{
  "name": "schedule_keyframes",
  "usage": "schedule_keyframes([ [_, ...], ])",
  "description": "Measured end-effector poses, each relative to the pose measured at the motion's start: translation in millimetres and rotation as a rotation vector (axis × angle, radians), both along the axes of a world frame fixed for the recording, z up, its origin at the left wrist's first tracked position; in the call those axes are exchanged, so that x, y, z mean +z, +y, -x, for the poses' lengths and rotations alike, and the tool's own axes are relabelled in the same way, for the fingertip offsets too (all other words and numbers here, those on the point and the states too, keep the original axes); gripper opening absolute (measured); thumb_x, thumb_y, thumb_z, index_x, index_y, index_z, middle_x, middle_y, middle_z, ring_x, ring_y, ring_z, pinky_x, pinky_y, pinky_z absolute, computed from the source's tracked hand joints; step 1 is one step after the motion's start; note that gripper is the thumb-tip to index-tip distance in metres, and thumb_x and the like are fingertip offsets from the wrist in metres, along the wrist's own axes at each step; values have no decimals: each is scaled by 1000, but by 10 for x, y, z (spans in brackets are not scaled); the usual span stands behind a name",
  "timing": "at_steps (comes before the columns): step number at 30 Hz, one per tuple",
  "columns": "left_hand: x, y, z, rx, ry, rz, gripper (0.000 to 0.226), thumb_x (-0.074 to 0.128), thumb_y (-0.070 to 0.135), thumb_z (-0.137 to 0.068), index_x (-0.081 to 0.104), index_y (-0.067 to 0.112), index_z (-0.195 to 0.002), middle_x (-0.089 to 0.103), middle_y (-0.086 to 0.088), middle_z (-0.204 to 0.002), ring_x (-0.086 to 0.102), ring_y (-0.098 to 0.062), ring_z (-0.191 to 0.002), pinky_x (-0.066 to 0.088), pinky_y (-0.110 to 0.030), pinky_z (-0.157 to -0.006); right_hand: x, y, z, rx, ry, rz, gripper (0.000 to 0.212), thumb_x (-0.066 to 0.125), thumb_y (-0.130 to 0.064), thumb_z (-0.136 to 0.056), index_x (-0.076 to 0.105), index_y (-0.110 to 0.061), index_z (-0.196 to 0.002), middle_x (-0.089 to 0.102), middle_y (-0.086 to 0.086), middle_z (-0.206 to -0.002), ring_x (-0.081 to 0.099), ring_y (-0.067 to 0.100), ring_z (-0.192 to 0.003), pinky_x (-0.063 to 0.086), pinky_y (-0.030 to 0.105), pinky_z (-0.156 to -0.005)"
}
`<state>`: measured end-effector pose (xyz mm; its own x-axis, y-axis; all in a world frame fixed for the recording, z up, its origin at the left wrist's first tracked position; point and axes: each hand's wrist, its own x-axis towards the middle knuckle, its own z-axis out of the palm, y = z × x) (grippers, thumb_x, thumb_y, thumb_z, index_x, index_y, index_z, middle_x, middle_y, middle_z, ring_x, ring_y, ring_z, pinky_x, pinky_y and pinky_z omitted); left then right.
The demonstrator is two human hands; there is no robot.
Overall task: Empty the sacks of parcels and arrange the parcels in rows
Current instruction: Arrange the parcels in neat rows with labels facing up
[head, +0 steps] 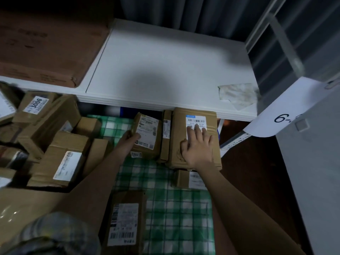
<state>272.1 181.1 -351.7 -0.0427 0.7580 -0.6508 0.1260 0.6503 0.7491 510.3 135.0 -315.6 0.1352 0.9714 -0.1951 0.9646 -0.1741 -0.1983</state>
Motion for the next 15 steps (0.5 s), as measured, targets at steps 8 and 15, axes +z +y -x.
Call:
schedule_keyframes([
  [8,-92,21,-143,-60,73,-45,45,47,33,-101,43,18,-143,54,-7,-137,56,-26,-118,44,-28,-91,-120,-27,29,-13,-14,-126,71,13,-43,-86,38,-18,-148,30,11,-157,20,36,-146,6,58,-116],
  [15,-94,95,-237,-108,228,-43,46,29,31,-106,24,20,-150,27,-15,-154,28,-29,-140,28,-33,-110,-98,-34,34,4,-23,-106,78,2,-46,-83,28,-21,-152,19,8,-161,8,32,-148,-2,55,-117],
])
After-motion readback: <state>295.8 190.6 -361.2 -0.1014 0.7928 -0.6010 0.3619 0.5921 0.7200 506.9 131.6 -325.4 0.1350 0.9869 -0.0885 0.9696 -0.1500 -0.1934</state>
